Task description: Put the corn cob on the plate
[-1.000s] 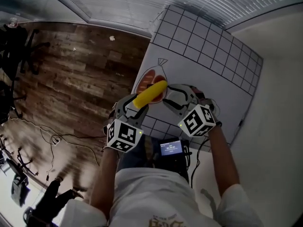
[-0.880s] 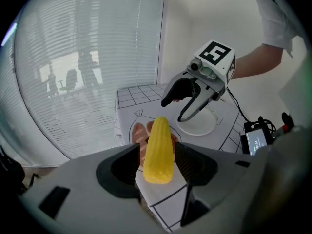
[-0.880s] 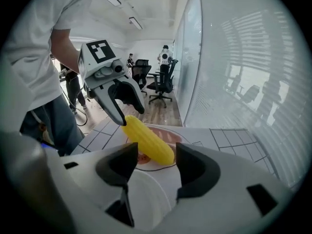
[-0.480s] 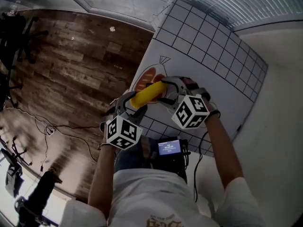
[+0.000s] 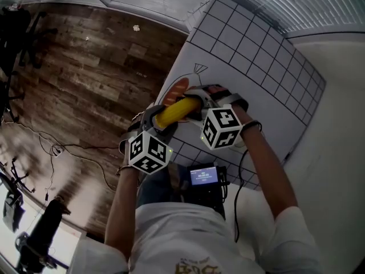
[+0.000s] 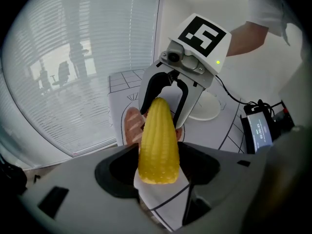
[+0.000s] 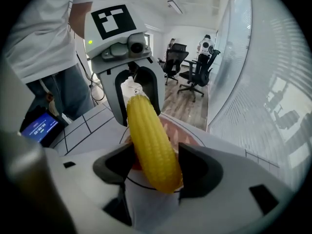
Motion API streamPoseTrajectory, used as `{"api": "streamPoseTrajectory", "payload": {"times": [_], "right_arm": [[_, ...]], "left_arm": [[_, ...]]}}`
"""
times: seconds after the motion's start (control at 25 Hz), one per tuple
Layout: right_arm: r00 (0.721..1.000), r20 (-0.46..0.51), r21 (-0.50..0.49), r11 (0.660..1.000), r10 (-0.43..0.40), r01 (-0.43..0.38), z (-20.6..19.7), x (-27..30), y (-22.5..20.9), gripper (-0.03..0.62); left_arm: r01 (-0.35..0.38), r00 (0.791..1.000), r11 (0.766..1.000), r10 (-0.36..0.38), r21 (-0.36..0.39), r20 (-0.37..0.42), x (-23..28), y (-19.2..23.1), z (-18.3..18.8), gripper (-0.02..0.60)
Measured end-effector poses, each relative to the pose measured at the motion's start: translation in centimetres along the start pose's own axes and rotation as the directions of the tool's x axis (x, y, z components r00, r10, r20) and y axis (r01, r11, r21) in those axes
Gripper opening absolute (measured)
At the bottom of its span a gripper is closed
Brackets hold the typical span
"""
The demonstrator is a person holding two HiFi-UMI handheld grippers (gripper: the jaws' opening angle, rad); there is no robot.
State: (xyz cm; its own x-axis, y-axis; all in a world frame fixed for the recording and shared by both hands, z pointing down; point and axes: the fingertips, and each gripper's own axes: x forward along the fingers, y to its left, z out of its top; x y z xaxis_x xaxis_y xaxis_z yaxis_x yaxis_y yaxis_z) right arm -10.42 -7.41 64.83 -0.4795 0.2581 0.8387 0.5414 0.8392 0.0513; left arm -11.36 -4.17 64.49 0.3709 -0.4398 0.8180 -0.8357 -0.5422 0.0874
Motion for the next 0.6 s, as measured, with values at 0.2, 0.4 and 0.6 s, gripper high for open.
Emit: {"api": "streamPoseTrajectory", "payload": {"times": [0.2, 0.4, 0.6], "right_arm": [[1.0, -0.001, -0.013, 1.0, 0.003, -0.003, 0.0, -0.1, 0.1, 0.282], [1.0, -0.014, -0.028, 1.0, 0.0, 0.0, 0.1, -0.2, 0.2, 0.272], [0.999, -0.028, -0.016, 1.0, -0.024, 0.024, 0.5, -1.4, 0.1, 0.272]], "left_arm": [[0.012, 1.0, 1.0, -0.012, 0.004, -0.007, 0.0, 0.0, 0.0, 0.255], [0.022, 1.0, 1.0, -0.021, 0.021, -0.02, -0.2, 0.1, 0.1, 0.255], [0.034, 0.999, 0.998, -0.033, 0.045, -0.016, -1.0, -0.1, 1.0, 0.255]]}}
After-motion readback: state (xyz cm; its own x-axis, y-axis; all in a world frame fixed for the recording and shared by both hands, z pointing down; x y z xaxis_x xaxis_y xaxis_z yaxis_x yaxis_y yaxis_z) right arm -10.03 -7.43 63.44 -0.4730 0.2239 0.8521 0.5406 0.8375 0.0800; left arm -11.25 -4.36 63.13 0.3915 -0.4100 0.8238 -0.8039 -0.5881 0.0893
